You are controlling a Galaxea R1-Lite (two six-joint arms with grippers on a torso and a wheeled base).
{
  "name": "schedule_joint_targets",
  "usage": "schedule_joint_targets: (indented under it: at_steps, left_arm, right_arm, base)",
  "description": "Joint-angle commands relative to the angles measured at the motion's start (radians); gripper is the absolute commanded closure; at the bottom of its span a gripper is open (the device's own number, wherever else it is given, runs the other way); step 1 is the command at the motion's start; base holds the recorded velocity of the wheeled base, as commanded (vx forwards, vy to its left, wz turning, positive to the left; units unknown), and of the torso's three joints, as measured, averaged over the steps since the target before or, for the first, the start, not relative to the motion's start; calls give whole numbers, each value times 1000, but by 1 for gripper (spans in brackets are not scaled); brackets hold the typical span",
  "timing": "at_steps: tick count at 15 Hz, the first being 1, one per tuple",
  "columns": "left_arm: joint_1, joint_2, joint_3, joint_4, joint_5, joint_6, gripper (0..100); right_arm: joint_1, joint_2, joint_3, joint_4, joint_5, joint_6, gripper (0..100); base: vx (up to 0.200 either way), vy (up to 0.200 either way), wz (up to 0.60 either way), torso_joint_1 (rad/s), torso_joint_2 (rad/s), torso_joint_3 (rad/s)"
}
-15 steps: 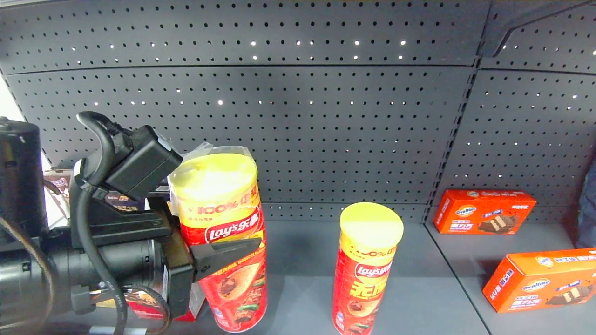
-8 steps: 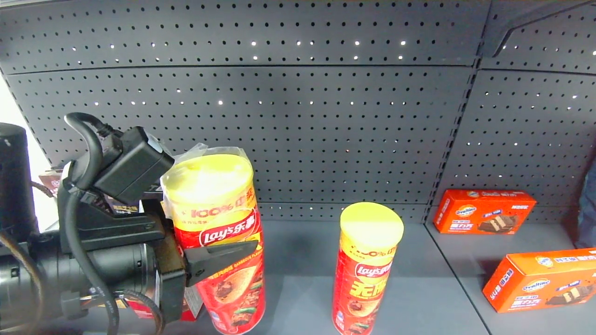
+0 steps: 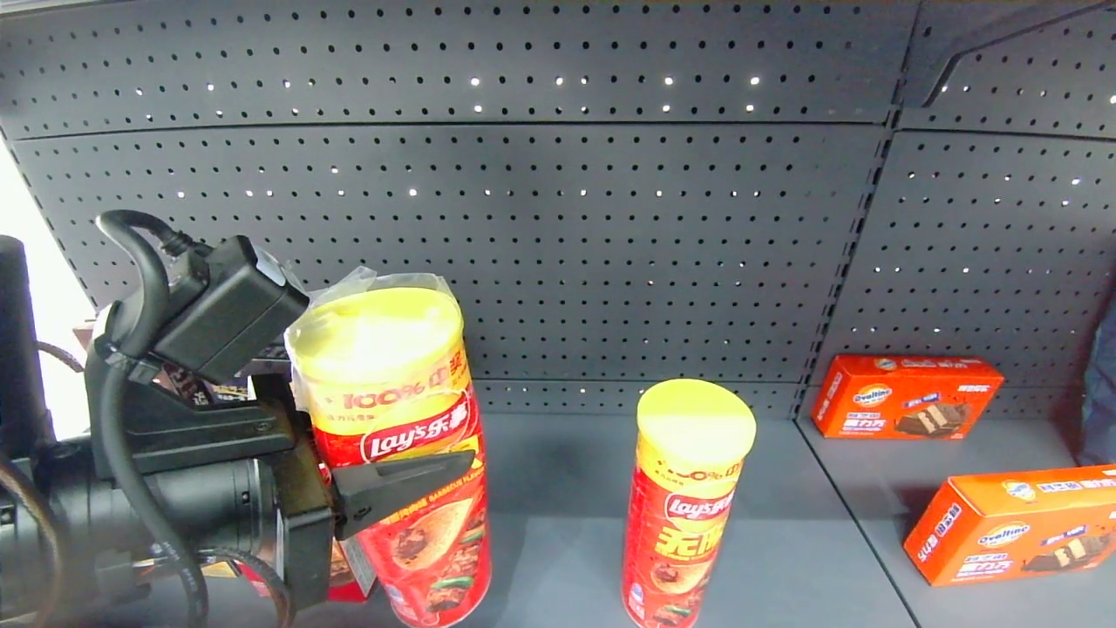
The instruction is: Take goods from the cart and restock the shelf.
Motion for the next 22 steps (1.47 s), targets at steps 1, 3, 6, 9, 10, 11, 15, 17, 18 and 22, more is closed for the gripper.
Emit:
schedule_joint_targets:
  at_steps: [1, 3, 6, 9, 10, 11, 15, 17, 18, 22]
  left_arm:
    - [-6, 8, -8, -1, -2, 0, 100]
    - [-8, 18, -16, -1, -4, 0, 100]
    - [-8, 21, -28, 4, -2, -1, 100]
    - [0, 52, -34, -9, -4, -1, 100]
    - [3, 66, -50, -9, -4, -1, 100]
    - [14, 83, -83, -6, -4, -7, 100]
    - [89, 216, -226, -15, -32, -9, 100]
    - [92, 270, -277, -16, -56, -7, 100]
    - [94, 291, -278, -27, -67, 3, 100]
    - [89, 476, -277, -210, -73, 39, 100]
  right_arm:
    - [-221, 0, 0, 3, 0, 0, 0]
    - [-185, -9, 0, 1, 0, 3, 0]
    - [-149, -92, 0, -1, 2, 3, 0]
    - [-149, -92, 0, -1, 2, 3, 0]
    - [-149, -94, 0, -1, 2, 3, 0]
    - [-149, -94, 0, -1, 2, 3, 0]
    - [-149, -94, 0, -1, 2, 3, 0]
    - [-149, -94, 0, -1, 2, 3, 0]
    - [-149, -94, 0, -1, 2, 3, 0]
    - [-149, -94, 0, -1, 2, 3, 0]
  base:
    - [0, 0, 0, 0, 0, 0]
    - [0, 0, 0, 0, 0, 0]
    - [0, 0, 0, 0, 0, 0]
    - [0, 0, 0, 0, 0, 0]
    - [0, 0, 0, 0, 0, 0]
    - [0, 0, 0, 0, 0, 0]
    - [0, 0, 0, 0, 0, 0]
    - [0, 0, 0, 0, 0, 0]
    - [0, 0, 0, 0, 0, 0]
    - [0, 0, 0, 0, 0, 0]
